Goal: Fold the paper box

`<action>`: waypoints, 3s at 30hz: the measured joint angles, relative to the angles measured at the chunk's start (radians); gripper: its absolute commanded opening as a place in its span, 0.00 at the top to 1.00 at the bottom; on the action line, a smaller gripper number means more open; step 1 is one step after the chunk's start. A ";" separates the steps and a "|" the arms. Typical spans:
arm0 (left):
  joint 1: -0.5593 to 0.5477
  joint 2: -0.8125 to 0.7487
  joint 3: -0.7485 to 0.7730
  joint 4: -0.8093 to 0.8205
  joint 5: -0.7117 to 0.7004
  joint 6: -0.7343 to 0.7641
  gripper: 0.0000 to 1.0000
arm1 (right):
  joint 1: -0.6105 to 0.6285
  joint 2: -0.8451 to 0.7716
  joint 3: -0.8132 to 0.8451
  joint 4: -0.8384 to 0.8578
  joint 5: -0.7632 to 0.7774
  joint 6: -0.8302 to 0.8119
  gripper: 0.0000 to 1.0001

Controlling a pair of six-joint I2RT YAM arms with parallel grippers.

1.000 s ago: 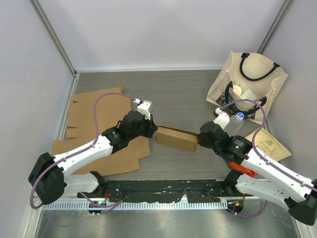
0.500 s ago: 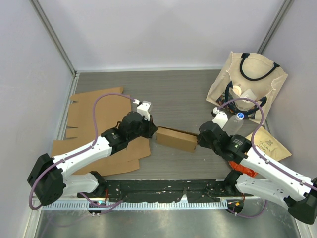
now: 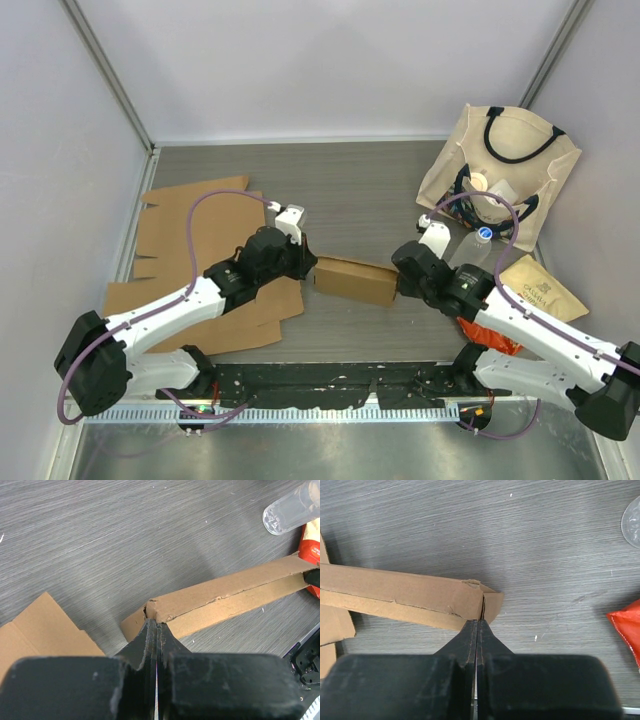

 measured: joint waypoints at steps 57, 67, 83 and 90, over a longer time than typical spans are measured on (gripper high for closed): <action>-0.033 -0.133 -0.098 -0.037 -0.027 -0.026 0.30 | -0.160 -0.206 -0.359 0.428 -0.321 0.898 0.50; 0.145 -0.208 -0.005 -0.200 0.232 -0.220 0.12 | -0.160 -0.205 -0.366 0.444 -0.320 0.885 0.49; 0.304 -0.021 -0.063 -0.027 0.446 -0.853 0.44 | -0.160 -0.202 -0.363 0.447 -0.319 0.840 0.50; 0.304 -0.021 -0.207 0.098 0.461 -0.999 0.42 | -0.160 -0.202 -0.362 0.447 -0.319 0.830 0.50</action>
